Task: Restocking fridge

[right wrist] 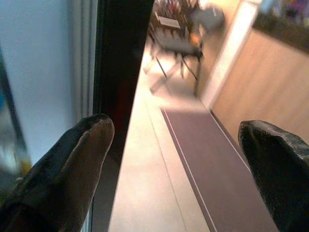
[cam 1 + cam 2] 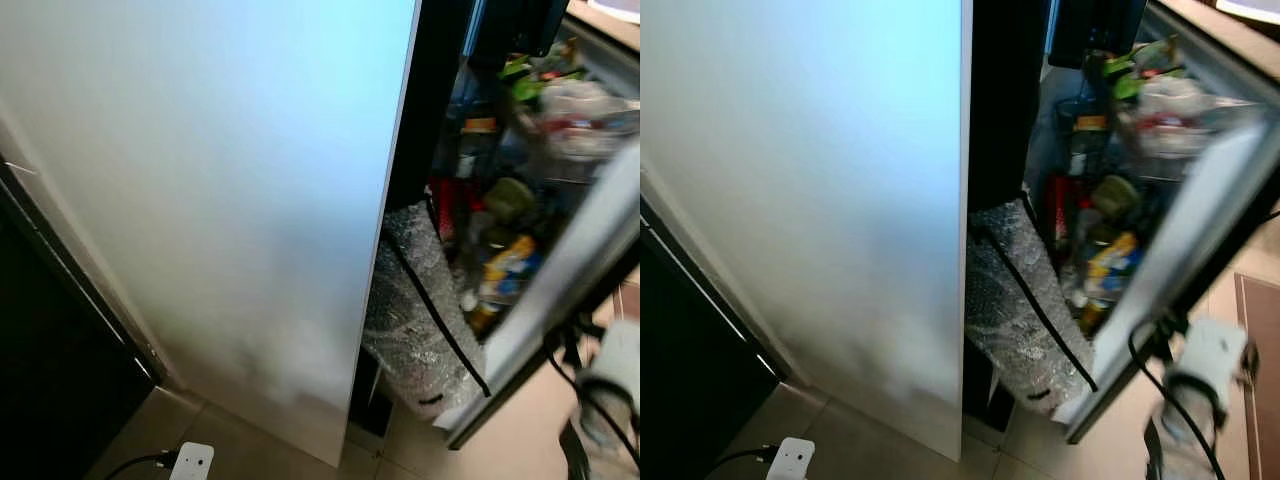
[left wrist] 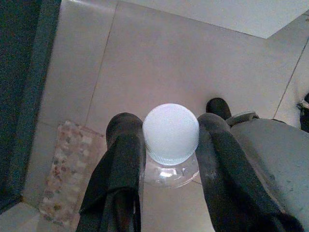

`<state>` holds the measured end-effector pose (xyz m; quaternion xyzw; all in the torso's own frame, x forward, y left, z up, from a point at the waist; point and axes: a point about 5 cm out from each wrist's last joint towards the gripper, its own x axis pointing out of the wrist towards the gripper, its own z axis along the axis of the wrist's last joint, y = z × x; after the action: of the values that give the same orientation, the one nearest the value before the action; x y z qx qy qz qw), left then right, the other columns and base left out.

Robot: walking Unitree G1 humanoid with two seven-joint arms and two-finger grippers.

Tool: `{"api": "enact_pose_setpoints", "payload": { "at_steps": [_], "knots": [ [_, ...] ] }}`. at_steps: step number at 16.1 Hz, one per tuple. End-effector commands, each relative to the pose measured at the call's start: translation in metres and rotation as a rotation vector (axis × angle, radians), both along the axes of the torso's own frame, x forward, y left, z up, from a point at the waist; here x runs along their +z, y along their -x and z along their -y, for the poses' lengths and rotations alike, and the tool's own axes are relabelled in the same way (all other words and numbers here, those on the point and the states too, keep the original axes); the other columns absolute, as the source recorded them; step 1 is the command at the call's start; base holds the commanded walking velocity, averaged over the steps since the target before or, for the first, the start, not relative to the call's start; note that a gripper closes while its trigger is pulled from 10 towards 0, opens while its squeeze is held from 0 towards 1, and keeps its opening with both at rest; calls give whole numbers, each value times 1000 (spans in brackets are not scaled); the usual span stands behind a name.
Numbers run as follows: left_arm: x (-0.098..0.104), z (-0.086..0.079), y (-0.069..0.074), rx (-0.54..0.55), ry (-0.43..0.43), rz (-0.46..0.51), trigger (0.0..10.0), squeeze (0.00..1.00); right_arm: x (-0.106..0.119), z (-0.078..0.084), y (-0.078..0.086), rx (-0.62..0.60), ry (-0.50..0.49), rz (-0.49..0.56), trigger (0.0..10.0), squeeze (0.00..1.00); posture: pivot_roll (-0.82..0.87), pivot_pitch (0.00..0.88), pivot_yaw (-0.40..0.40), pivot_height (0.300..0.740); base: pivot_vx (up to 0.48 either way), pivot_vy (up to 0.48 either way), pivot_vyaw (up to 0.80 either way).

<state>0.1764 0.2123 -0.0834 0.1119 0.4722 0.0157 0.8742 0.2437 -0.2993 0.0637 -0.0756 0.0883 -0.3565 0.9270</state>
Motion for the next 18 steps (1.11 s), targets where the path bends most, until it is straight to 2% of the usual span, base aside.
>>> {"api": "enact_pose_setpoints", "payload": {
  "at_steps": [1,2,3,5,6,8,9,11,13,14,15,17,18],
  "knots": [
    [-2,-1,4,-7,-8,-18,10000,0,0,4,1,-10,7,5,10000,0,16,11,-13,740,0,0,0],
    [-2,-1,3,-7,-9,-19,10000,0,-20,9,11,-22,-17,-66,10000,0,17,12,-12,740,0,0,0],
    [-1,-1,3,-8,-9,-19,10000,0,-26,9,14,-22,-30,-91,10000,0,16,12,-11,740,0,0,0],
    [-1,-1,3,-12,-10,-20,10000,0,-66,6,32,-13,-144,-231,10000,0,16,11,-10,740,0,0,0],
    [-1,-2,3,-13,-11,-20,10000,0,-76,4,38,-6,-177,-274,10000,0,18,10,-9,740,0,0,0],
    [-1,-2,2,-10,-7,-14,10000,0,-112,-16,60,68,-310,-447,10000,0,15,12,-3,740,0,0,0],
    [-1,-2,2,-8,-4,-12,10000,0,-119,-22,64,92,-342,-480,10000,0,13,11,-2,740,0,0,0],
    [-1,-2,2,-13,-8,-16,10000,0,-139,-46,82,194,-395,-621,10000,0,14,8,0,740,0,0,0],
    [-1,-2,2,-15,-7,-17,10000,0,-153,-65,98,321,-392,-754,10000,0,21,6,3,740,0,0,0],
    [-1,-3,2,-15,-8,-17,10000,0,-159,-76,107,360,-430,-791,10000,0,31,8,7,740,0,0,0],
    [0,-3,2,-22,-15,-19,10000,0,-162,-80,111,281,-521,-749,10000,0,21,10,12,740,0,0,0],
    [0,-3,1,-35,-18,-24,10000,0,-163,-80,114,225,-574,-728,10000,0,15,13,14,740,0,0,0],
    [0,-3,1,-38,-17,-25,10000,0,-164,-82,115,234,-579,-738,10000,0,15,13,14,740,0,0,0]
  ]
}}
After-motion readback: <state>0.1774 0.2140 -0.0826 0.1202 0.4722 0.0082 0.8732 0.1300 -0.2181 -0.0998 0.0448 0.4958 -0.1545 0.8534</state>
